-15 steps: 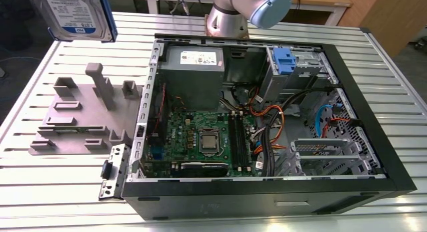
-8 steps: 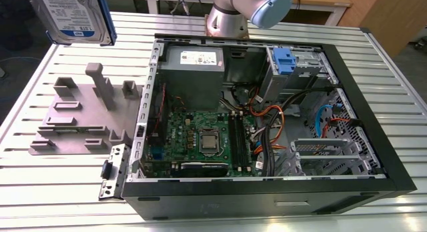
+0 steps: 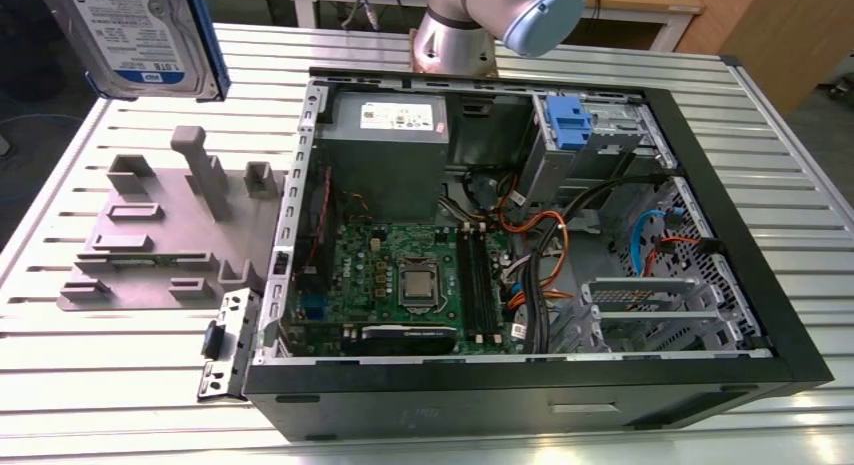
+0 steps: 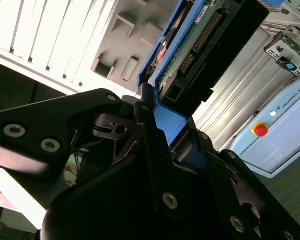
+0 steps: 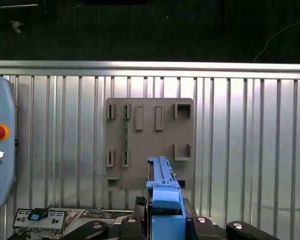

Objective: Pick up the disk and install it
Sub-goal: 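Pick up the disk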

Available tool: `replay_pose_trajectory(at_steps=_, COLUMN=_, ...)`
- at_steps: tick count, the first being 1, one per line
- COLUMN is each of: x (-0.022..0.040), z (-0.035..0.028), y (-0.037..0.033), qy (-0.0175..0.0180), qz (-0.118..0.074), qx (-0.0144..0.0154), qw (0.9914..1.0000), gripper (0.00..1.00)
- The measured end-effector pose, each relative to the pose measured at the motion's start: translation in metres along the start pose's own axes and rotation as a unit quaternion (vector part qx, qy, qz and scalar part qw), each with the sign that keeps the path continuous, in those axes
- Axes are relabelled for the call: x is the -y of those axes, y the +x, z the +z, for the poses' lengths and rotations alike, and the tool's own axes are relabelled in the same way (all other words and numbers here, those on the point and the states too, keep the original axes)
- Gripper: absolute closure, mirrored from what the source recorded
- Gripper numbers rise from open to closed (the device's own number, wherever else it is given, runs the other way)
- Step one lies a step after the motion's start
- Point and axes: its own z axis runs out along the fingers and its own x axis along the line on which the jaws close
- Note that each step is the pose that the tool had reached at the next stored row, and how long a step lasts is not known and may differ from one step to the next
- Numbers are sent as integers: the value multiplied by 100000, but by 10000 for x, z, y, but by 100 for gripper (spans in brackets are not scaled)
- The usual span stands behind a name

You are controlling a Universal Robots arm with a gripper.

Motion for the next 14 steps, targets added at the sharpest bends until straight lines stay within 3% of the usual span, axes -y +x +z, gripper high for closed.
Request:
replay_pose_trajectory(at_steps=4, x=1, z=0, y=23, qy=-12, qz=-2, qx=-485, qw=99999, gripper=64)
replay_pose_trajectory(at_steps=8, x=21, z=2, y=26, qy=-9, qz=-11, qx=-558, qw=99998, gripper=64)
replay_pose_trajectory(at_steps=14, x=106, z=6, y=27, qy=-2, qz=-9, qx=-556, qw=99998, gripper=64)
